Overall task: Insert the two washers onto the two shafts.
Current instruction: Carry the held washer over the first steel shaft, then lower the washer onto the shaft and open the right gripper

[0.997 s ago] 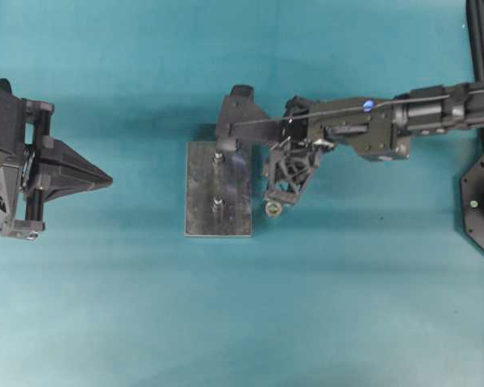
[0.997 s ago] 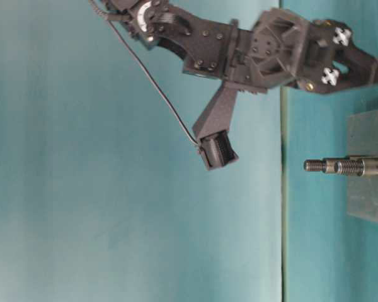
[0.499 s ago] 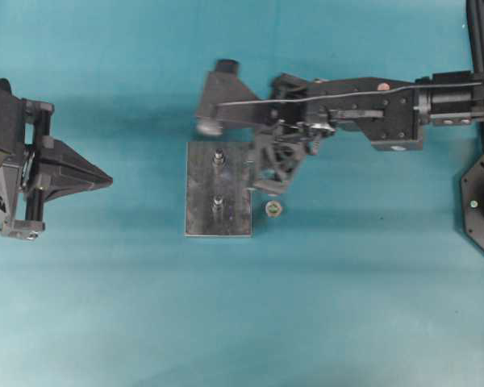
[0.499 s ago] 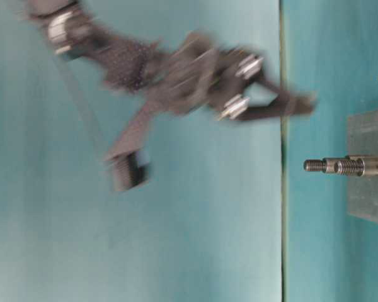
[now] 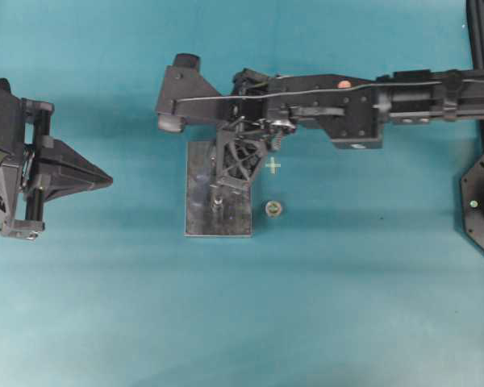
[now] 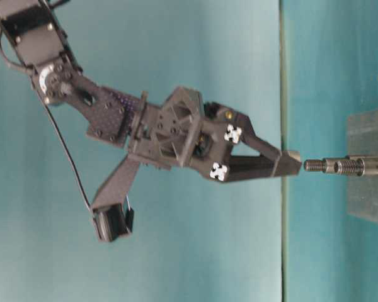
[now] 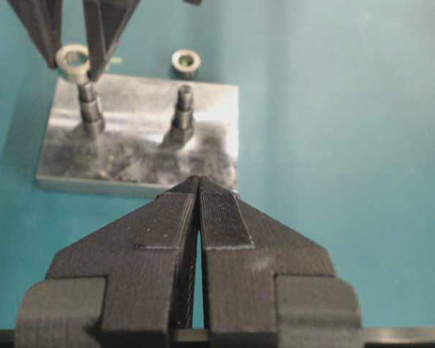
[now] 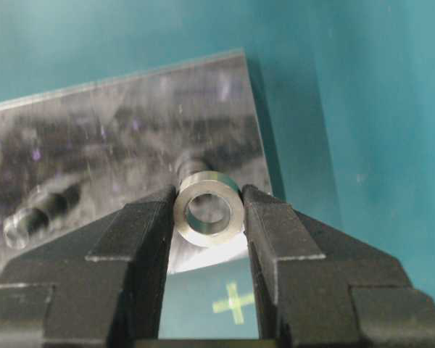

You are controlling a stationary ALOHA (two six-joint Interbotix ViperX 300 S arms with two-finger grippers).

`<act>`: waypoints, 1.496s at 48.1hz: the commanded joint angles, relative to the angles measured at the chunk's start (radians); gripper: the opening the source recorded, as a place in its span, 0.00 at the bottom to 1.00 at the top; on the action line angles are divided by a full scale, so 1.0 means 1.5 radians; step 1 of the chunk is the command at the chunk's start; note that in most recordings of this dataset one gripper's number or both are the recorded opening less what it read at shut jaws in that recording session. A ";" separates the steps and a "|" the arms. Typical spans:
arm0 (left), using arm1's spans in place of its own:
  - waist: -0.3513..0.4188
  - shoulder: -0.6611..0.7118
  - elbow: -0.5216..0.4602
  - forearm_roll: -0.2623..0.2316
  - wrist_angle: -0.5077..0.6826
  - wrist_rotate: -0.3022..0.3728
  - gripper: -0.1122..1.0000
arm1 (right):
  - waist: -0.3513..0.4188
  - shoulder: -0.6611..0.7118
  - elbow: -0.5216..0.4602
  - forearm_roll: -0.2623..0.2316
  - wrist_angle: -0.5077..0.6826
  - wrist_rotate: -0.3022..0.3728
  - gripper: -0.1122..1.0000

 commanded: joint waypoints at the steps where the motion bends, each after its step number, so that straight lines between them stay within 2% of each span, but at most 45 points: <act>1: 0.000 -0.002 -0.006 0.001 -0.007 0.000 0.10 | 0.003 -0.006 -0.022 -0.002 0.009 -0.007 0.41; 72: 0.000 -0.019 -0.001 0.001 -0.006 -0.001 0.10 | 0.009 0.030 -0.043 0.005 0.034 -0.003 0.41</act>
